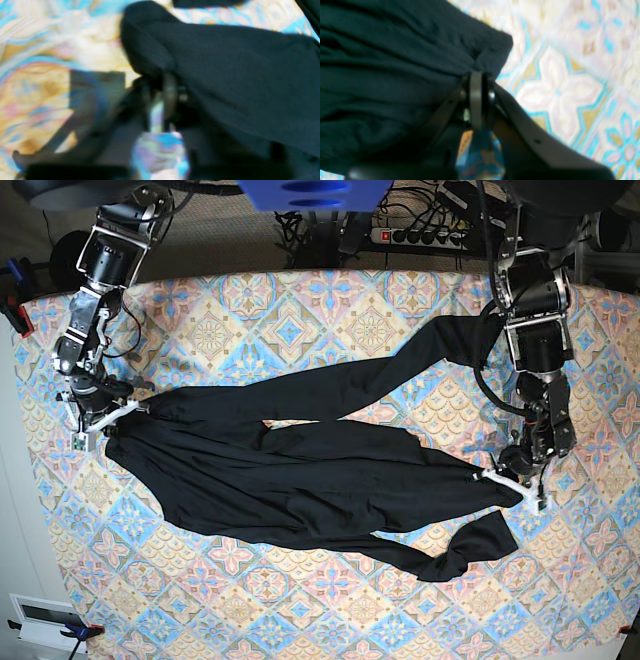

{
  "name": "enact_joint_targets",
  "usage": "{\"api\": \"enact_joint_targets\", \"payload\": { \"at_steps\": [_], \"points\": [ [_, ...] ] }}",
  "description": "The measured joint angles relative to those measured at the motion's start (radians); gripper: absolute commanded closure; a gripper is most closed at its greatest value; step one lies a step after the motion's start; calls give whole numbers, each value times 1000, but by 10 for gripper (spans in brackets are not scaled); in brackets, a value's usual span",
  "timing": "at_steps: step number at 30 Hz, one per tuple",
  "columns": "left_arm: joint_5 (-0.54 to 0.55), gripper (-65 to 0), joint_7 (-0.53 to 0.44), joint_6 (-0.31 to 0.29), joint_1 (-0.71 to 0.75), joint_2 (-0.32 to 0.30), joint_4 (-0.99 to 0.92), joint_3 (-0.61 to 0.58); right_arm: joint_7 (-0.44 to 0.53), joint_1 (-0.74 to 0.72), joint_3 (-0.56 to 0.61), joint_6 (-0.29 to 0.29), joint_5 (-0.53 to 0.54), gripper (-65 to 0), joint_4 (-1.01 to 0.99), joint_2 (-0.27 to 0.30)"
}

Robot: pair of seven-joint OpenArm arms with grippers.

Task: Layout the t-shirt on the table in an organized manner, then fold the t-shirt properly
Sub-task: 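Release the sleeve with the left gripper and reach along the shirt's side, then grasp the shirt's side edge with the left gripper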

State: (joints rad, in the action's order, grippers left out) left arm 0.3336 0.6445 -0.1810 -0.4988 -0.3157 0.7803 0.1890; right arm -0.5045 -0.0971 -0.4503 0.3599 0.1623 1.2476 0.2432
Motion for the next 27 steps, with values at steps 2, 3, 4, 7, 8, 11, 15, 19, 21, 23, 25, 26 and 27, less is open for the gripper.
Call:
{"api": "enact_joint_targets", "payload": {
  "at_steps": [2,3,4,7,8,11,15,19,21,23,25,26,27],
  "points": [
    [-1,-7,23,0,-32,13,-8,0,-28,6,1,1,-2,0,19,0],
    [3,0,22,-2,-53,14,-10,-1,-42,13,1,1,-3,0,30,0],
    [1,0,26,-3,-81,11,-10,0,-47,17,1,0,-6,0,42,-1],
    [0,0,-1,-3,-179,-16,-10,-5,-39,19,1,0,-4,0,62,-2],
    [-1,0,-23,-2,-216,-26,-10,-4,-37,18,1,0,-1,0,64,-1],
    [-40,0,-48,-5,-305,-50,-6,-5,-39,26,2,4,1,0,75,-2],
    [-145,0,-100,42,-361,-45,-10,-6,-32,68,2,4,2,0,82,-1],
    [-220,-60,-166,124,-385,-47,-10,-7,-39,98,3,3,-1,0,81,-4],
    [-229,-137,-160,177,-384,-47,-10,-13,-40,100,2,3,-1,0,81,-2],
    [-229,-208,-119,223,-374,-47,-10,-52,-40,100,2,3,-2,0,88,-3],
    [-204,-279,-79,228,-350,-39,-7,-102,-39,103,2,4,0,0,107,-3],
    [-183,-301,-60,220,-333,-35,2,-125,-39,104,2,3,0,0,113,-2],
    [-158,-315,-23,216,-307,-29,22,-143,-39,105,2,3,0,0,114,-1]
  ]
}}
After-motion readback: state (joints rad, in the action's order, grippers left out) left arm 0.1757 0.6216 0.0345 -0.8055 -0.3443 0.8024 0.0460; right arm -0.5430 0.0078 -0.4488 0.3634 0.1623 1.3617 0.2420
